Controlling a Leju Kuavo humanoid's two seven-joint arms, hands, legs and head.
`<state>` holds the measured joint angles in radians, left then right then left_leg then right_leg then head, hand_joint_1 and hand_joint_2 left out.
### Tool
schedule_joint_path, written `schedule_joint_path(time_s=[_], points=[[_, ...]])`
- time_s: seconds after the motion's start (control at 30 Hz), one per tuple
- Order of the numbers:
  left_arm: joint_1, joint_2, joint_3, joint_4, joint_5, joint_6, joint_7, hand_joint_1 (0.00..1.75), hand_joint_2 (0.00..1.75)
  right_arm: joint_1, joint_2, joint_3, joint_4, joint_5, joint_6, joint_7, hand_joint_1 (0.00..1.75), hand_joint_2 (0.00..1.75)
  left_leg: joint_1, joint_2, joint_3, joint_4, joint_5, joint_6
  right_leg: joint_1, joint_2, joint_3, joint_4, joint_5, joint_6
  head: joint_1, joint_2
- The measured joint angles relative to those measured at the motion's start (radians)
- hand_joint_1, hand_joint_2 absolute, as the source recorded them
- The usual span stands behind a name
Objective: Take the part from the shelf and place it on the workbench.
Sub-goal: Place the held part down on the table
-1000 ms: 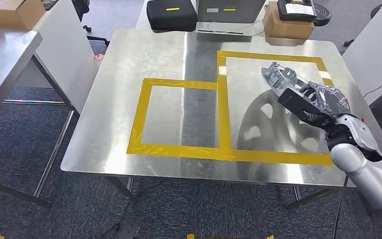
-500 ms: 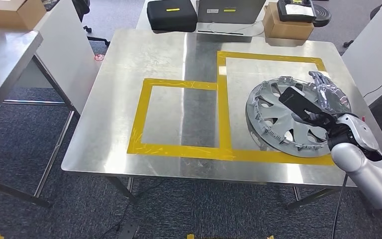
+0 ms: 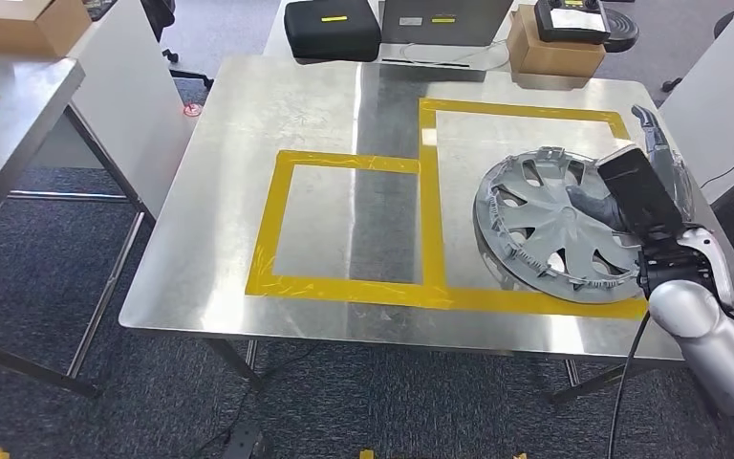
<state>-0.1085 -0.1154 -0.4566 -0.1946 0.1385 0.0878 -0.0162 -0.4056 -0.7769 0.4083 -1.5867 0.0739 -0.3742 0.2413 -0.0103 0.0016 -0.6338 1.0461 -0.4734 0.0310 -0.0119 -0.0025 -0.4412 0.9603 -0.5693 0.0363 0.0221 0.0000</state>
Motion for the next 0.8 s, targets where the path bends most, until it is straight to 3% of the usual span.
schedule_joint_path(time_s=[0.07, 0.2, 0.3, 0.4, 0.8], points=[[0.002, 0.001, 0.0, 0.0, 0.013, 0.008, -0.001, 0.0, 0.0, 0.045, 0.028, -0.04, -0.044, -0.152, -0.025, -0.142, 0.0, 0.0, 0.0, 0.0, 0.0, 0.0, 0.0, 0.0, 0.001, -0.001, 0.0, 0.0, 0.0, 0.0, 0.0, 0.0], [0.013, 0.002, 0.0, 0.0, 0.045, 0.026, -0.01, 0.0, 0.0, 0.163, 0.13, -0.105, -0.193, -0.417, -0.016, -0.453, 0.0, 0.0, 0.002, 0.002, 0.0, 0.0, 0.0, 0.0, 0.002, -0.002, 0.001, 0.0, -0.001, -0.001, 0.0, 0.0], [0.02, 0.005, 0.0, 0.0, 0.06, 0.031, -0.012, 0.0, 0.0, 0.239, 0.21, -0.111, -0.306, -0.472, 0.0, -0.583, 0.0, 0.0, 0.002, 0.003, 0.001, -0.001, 0.0, 0.0, 0.003, -0.002, 0.001, 0.0, -0.001, -0.002, 0.0, 0.0], [0.022, 0.009, 0.0, 0.0, 0.066, 0.031, -0.012, 0.0, 0.0, 0.276, 0.263, -0.114, -0.384, -0.48, 0.0, -0.609, 0.0, 0.0, 0.003, 0.005, 0.003, -0.001, 0.0, -0.001, 0.002, 0.0, 0.0, 0.0, -0.002, -0.003, -0.001, 0.0], [0.022, 0.021, 0.0, 0.0, 0.095, 0.047, -0.015, 0.0, 0.0, 0.334, 0.386, -0.121, -0.519, -0.489, 0.042, -0.664, 0.0, 0.0, -0.001, 0.004, 0.005, 0.0, -0.001, -0.001, -0.001, 0.003, 0.001, -0.001, -0.001, -0.002, -0.001, 0.0]])
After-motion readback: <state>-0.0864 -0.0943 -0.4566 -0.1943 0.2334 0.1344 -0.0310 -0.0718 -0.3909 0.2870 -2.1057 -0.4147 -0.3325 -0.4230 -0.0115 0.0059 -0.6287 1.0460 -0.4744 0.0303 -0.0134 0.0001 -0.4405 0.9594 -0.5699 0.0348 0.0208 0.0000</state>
